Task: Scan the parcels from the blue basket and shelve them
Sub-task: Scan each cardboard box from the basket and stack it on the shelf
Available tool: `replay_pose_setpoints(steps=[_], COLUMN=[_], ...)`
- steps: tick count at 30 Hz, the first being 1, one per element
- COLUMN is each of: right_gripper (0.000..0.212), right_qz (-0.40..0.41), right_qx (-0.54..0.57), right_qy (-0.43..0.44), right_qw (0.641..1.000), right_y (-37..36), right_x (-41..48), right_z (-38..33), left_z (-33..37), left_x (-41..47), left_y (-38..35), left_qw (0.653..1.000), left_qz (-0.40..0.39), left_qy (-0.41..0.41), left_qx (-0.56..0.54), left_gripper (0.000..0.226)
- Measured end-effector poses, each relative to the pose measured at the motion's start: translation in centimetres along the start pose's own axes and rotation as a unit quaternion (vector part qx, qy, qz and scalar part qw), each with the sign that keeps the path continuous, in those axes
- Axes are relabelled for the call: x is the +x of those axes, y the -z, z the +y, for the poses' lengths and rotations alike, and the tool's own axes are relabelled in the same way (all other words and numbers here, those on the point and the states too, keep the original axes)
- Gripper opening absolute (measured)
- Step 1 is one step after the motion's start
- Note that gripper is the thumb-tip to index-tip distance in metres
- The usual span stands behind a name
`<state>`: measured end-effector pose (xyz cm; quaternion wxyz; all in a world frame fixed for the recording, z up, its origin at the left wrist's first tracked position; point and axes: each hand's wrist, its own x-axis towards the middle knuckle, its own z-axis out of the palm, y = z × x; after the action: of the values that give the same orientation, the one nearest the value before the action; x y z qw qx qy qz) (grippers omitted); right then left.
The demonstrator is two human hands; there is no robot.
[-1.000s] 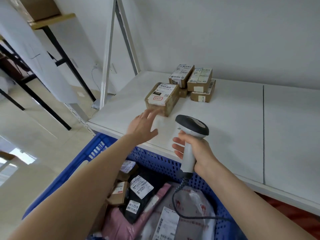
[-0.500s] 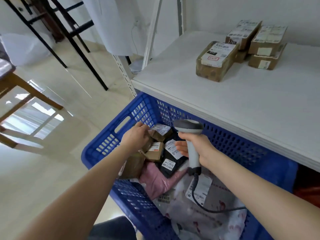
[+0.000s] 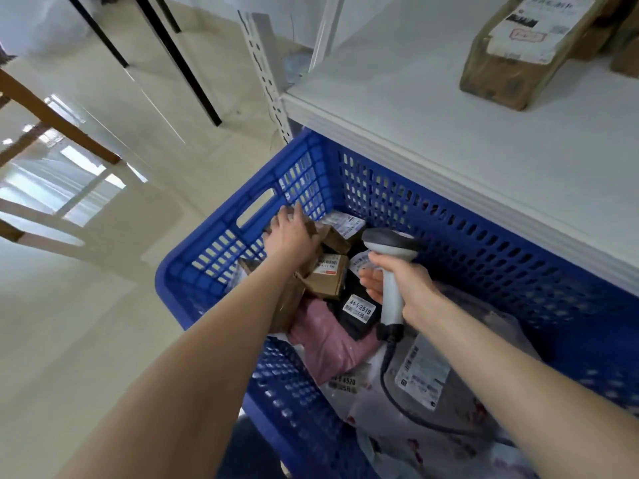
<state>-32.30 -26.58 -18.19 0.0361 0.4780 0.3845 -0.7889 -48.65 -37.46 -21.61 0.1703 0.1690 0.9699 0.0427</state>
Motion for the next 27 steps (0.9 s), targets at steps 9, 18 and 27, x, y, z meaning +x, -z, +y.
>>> replay_pose_setpoints(steps=[9,18,27], right_gripper=[0.026,0.01,0.03], right_qz=[-0.005,0.022,0.042], right_qx=[0.024,0.039,0.097], right_qy=[0.0,0.059,0.142], right_qw=[1.0,0.997,0.984], right_y=[1.3,3.8,9.1], right_x=[0.9,-4.3,-14.1], right_z=[0.0,-1.8,-5.8], left_z=[1.8,4.0,10.2], left_x=[1.6,-4.1,-15.0], left_y=[-1.9,4.4,10.0], left_qw=[0.998,0.923,0.746], left_qz=[0.046,0.084,-0.069], left_qy=[0.021,-0.006,0.034], left_qx=[-0.047,-0.376,-0.661], left_gripper=[0.032,0.031,0.034])
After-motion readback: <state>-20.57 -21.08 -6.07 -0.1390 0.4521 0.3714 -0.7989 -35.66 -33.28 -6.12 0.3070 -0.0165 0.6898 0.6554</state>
